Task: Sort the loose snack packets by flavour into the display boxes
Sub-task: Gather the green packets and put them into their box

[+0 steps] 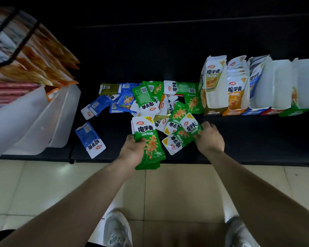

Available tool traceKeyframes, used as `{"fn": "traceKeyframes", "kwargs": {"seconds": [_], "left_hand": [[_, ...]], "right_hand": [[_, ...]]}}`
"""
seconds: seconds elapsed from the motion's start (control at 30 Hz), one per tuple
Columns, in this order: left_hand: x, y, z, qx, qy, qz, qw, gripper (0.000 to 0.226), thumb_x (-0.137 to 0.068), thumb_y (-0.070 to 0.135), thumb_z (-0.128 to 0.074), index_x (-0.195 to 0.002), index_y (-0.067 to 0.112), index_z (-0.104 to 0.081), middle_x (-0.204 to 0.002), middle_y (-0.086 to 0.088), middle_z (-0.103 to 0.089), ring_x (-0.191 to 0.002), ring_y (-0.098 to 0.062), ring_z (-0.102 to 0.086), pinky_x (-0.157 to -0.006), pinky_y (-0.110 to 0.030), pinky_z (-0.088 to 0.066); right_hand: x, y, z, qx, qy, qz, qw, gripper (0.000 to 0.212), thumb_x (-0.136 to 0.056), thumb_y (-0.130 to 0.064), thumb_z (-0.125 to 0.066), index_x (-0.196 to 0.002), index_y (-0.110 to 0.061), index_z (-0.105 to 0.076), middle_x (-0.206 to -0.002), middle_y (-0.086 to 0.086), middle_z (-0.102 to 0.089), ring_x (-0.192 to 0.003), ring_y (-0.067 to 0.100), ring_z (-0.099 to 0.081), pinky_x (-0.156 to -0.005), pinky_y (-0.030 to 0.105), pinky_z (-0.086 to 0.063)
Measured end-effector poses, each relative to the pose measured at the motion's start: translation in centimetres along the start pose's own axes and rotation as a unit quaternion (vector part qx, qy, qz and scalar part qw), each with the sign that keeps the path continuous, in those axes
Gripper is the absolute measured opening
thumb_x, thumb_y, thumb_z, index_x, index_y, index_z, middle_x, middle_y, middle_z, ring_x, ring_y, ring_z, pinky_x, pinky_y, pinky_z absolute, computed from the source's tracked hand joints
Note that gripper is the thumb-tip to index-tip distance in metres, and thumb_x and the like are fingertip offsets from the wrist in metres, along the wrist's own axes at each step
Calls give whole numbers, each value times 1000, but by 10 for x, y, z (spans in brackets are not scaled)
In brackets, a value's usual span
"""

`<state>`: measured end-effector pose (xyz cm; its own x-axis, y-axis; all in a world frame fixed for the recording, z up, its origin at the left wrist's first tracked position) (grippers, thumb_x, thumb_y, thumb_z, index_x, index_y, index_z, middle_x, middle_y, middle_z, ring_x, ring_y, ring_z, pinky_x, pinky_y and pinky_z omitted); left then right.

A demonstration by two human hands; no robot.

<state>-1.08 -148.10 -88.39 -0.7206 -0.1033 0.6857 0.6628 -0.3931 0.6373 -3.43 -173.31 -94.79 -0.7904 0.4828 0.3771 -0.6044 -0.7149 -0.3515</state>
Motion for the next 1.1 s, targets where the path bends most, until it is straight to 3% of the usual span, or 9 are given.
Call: {"fn": "traceKeyframes", "kwargs": {"seconds": [0.07, 0.23, 0.3, 0.4, 0.63, 0.77, 0.87, 1.0, 1.1], "left_hand": [[2, 5, -3, 5, 0, -5, 1000, 16, -101, 28, -52, -111, 16, -53, -106, -13, -66, -97, -35, -68, -91, -55, -55], [28, 20, -27, 39, -55, -25, 997, 16, -100, 28, -56, -111, 16, -55, -112, -23, -67, -94, -33, -67, -88, -56, -56], [49, 31, -39, 58, -100, -57, 992, 15, -99, 27, -59, -112, 19, -58, -107, -14, -68, -94, -26, -64, -88, -49, -56], [82, 44, -55, 90, -163, -109, 977, 31, -90, 35, -69, -118, 28, -61, -113, 3, -72, -109, -21, -66, -101, -50, -51], [111, 54, -73, 105, -186, -148, 966, 85, -64, 59, -82, -136, 29, -49, -129, 5, -67, -119, -21, -64, -101, -50, -50], [107, 71, -73, 168, -178, -108, 964, 59, -68, 50, -78, -122, 33, -61, -120, 1, -72, -114, -27, -67, -101, -55, -49], [105, 83, -72, 207, -163, -93, 960, 26, -89, 20, -66, -116, 20, -66, -113, -7, -74, -111, -32, -68, -102, -58, -48], [106, 91, -66, 141, -145, -184, 962, 42, -93, 13, -69, -130, 22, -54, -118, 7, -72, -112, -11, -67, -105, -41, -48], [104, 90, -66, 117, -119, -207, 964, 45, -90, 18, -72, -130, 28, -52, -118, 15, -70, -108, 0, -65, -98, -27, -48]], "right_hand": [[7, 2, 24, -123, -48, -13, 991, 22, -93, -29, -68, -105, -14, -59, -102, 8, -67, -87, 27, -64, -61, 33, -46], [61, -8, 93, -416, -151, -35, 896, 7, -93, -10, -69, -100, -11, -69, -96, 9, -73, -92, 28, -71, -82, 47, -60], [92, -5, 113, -430, -190, -48, 881, 13, -92, -8, -69, -105, -7, -67, -101, 14, -73, -92, 29, -72, -74, 45, -61], [124, 4, 133, -456, -156, -72, 873, 16, -90, -6, -71, -105, -5, -65, -101, 15, -73, -87, 27, -74, -65, 39, -60], [136, -6, 151, -507, -96, -9, 856, 39, -78, -1, -81, -111, -7, -63, -96, 9, -77, -87, 26, -75, -79, 42, -61], [123, -10, 158, -518, -108, 15, 848, 32, -82, -5, -78, -112, -9, -70, -100, 6, -77, -95, 26, -74, -92, 45, -56], [114, -11, 160, -554, -121, 8, 824, 25, -83, -12, -77, -107, -14, -75, -107, 6, -76, -106, 28, -70, -106, 53, -47], [106, -10, 162, -587, -106, -11, 802, 20, -91, -6, -67, -109, -13, -71, -105, 4, -77, -102, 26, -72, -101, 54, -50], [102, -5, 156, -555, -105, 0, 825, 18, -94, -13, -67, -111, -17, -70, -105, -1, -76, -102, 22, -71, -101, 53, -50]]}}
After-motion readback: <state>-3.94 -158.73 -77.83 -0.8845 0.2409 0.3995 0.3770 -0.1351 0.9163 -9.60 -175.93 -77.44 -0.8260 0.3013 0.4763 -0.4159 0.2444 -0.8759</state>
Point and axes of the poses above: each hand's wrist, its own x-axis away from the middle knuckle, its own z-axis out of the back of the hand, y = z × x, the point moved 2 cm from there along -x, towards the middle knuckle
